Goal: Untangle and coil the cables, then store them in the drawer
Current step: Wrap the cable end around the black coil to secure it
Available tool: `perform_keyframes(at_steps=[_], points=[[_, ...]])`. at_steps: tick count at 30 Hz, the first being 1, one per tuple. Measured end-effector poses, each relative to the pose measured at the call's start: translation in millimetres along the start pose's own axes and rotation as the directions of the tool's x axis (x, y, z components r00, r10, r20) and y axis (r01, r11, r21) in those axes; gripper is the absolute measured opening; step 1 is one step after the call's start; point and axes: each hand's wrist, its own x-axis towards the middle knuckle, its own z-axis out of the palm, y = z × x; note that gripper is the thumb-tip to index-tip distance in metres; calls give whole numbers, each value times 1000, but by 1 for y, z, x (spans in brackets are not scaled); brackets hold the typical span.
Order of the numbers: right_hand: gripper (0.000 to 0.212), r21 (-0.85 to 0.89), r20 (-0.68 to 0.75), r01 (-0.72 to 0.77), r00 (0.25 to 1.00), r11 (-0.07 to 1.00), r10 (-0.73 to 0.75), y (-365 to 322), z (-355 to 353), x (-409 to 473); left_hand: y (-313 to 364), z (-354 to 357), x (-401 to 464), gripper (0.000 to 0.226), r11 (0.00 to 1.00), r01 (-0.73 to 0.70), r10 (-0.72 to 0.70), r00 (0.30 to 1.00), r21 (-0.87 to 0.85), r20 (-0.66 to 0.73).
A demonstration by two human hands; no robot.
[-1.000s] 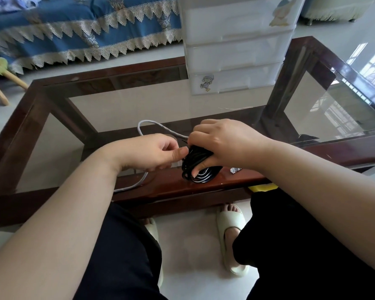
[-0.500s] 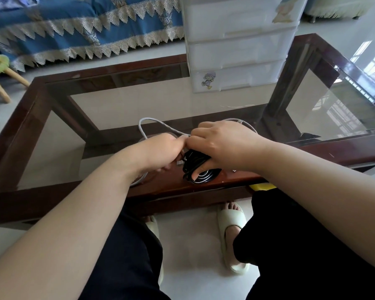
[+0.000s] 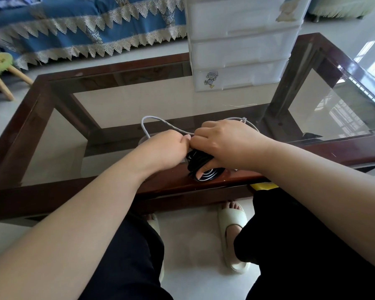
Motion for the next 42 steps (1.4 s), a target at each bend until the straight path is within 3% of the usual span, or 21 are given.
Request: perform_keyframes(at_steps=[7,14,20,29,34,42], points=[[63,-23,48,-73,996,997,74,0,-2,2,4,-1,-11,39,980,-74,90,993,184,-80],[64,41,44,-117,992,992,115,0,-5,5,1,-5,-16,29,987,-113,119,992,115,-44],[59,34,75,-166,984,986,163,-2,-9,3,3,-7,-28,30,950,-170,189,981,262,-49],[64,83,87,-155,985,984,148,-6,-12,4,-9,-16,-20,31,974,-217,211,974,62,85],[64,132,82,-151,987,980,141,-6,-14,5,-12,-15,-19,20,947,-304,293,950,107,110],[63,235,147,-316,946,919,288,-6,-24,2,-14,-10,-22,27,893,-448,450,891,45,-56]])
